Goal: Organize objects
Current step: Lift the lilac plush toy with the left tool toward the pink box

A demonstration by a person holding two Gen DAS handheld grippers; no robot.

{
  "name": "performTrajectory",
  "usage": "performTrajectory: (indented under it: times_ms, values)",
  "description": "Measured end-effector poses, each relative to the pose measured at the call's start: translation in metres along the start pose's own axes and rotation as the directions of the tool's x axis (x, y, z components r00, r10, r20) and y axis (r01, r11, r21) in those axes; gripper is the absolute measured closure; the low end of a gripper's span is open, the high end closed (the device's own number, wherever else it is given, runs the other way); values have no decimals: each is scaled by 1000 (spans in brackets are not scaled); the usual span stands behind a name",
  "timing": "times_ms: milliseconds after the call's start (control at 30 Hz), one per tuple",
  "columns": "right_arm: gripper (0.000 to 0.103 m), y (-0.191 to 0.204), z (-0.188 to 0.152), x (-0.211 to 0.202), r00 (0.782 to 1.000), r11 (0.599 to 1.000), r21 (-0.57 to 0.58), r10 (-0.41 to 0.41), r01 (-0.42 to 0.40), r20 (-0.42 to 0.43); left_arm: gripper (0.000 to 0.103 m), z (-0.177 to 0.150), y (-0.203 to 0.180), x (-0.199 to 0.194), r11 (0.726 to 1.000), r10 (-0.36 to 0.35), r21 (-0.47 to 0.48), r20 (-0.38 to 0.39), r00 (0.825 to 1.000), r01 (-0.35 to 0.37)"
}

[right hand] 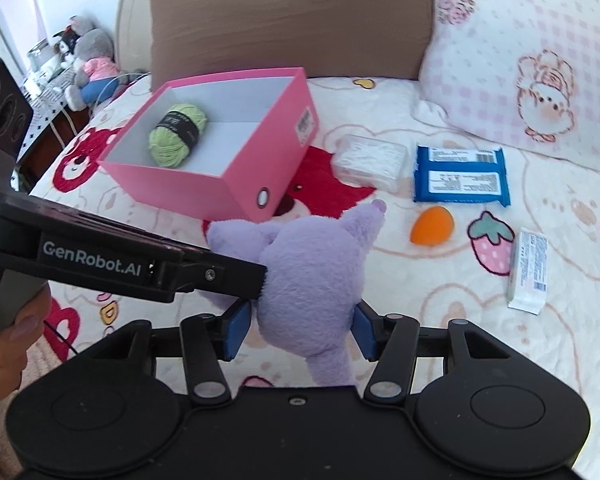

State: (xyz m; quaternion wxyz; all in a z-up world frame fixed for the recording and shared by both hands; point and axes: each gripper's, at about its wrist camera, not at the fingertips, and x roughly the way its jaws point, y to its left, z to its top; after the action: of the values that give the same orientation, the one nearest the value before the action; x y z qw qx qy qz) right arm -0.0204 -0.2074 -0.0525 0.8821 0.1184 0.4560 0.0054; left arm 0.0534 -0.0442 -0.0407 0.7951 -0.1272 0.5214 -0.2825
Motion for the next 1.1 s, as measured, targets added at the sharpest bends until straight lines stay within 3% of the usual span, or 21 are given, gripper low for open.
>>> performTrajectory:
  times_ms: [1100]
  values:
    - [31,80,44,-15,997,981,-191,55,-43,57,68,9,30,-91,998,43,34,125,991,-48]
